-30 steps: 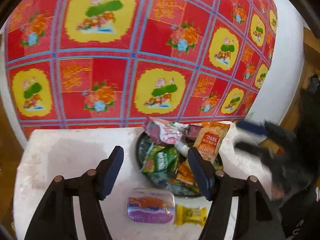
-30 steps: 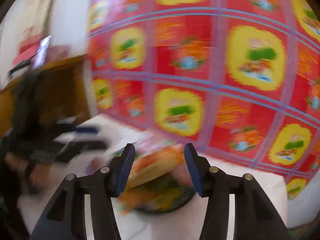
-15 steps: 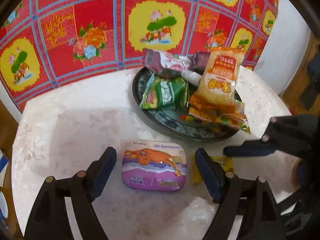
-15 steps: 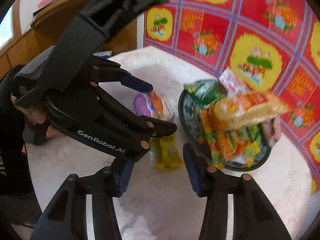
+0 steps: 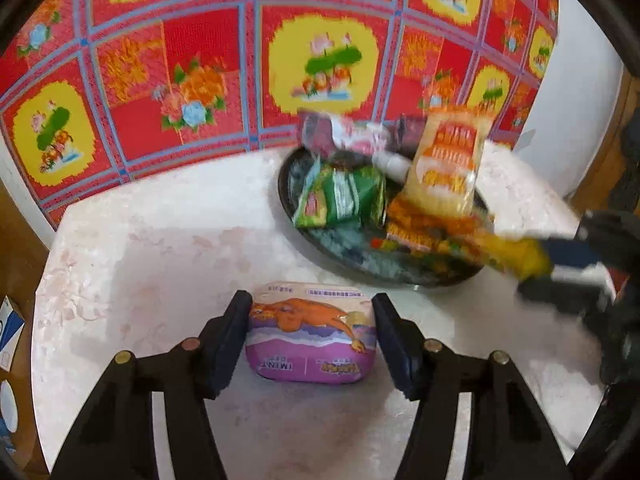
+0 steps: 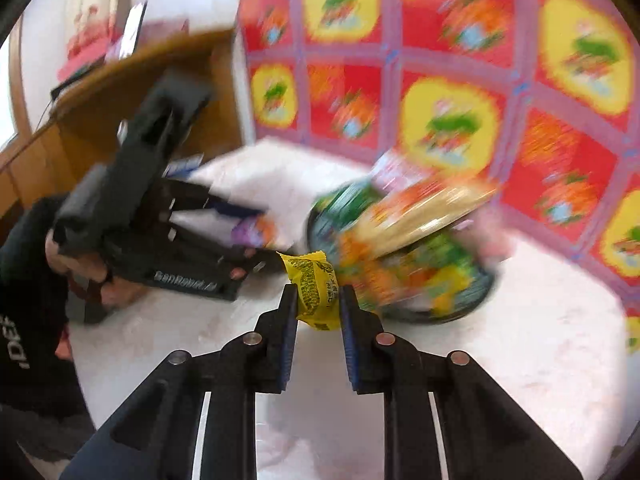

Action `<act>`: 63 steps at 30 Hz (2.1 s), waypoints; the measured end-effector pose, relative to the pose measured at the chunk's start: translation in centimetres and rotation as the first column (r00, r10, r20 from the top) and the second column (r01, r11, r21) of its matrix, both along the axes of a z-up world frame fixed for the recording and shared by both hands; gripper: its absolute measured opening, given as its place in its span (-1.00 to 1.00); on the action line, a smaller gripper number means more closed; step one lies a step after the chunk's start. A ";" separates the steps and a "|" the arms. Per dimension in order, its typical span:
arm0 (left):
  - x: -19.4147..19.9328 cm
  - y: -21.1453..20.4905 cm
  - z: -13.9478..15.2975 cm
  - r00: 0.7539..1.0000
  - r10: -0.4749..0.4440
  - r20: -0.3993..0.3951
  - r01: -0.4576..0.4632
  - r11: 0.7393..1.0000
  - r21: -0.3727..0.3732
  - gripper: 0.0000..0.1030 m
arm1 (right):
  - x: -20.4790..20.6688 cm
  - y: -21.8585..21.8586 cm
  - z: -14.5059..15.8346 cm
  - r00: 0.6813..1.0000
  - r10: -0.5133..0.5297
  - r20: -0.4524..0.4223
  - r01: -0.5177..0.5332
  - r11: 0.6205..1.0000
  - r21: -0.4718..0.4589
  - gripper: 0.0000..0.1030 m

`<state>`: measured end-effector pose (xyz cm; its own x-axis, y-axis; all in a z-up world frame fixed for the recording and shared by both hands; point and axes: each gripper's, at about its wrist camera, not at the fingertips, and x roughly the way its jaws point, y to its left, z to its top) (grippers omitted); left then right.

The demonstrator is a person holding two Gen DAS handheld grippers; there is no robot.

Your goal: Organize snacks

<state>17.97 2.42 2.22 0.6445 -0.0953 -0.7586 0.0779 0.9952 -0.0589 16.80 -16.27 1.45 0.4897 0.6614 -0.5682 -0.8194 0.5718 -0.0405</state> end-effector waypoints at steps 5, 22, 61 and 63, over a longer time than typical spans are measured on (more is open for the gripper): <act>0.1 0.4 2.7 0.996 0.024 0.091 -0.018 0.997 -0.071 0.25 | 2.0 -1.2 1.1 0.992 -0.105 0.065 0.104 0.994 0.026 -0.57; 3.1 -1.9 1.0 0.997 -0.031 0.069 0.039 0.991 -0.129 0.45 | 7.7 -3.2 -0.8 0.962 -0.248 -0.116 0.258 0.963 0.076 -0.33; 1.3 1.5 3.2 0.993 -0.118 0.015 0.119 0.977 -0.174 0.25 | 6.5 -6.9 1.1 0.962 -0.237 -0.138 0.264 0.938 0.227 -0.02; 1.4 2.0 4.0 0.992 -0.100 0.074 0.114 0.968 -0.224 0.25 | 6.5 -7.0 1.1 0.961 -0.237 -0.145 0.266 0.936 0.231 -0.02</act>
<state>19.38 4.40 6.23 0.6660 -0.3315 -0.6683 0.1934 0.9419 -0.2745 23.34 -23.22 2.50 0.6000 0.6510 -0.4650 -0.6383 0.7400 0.2123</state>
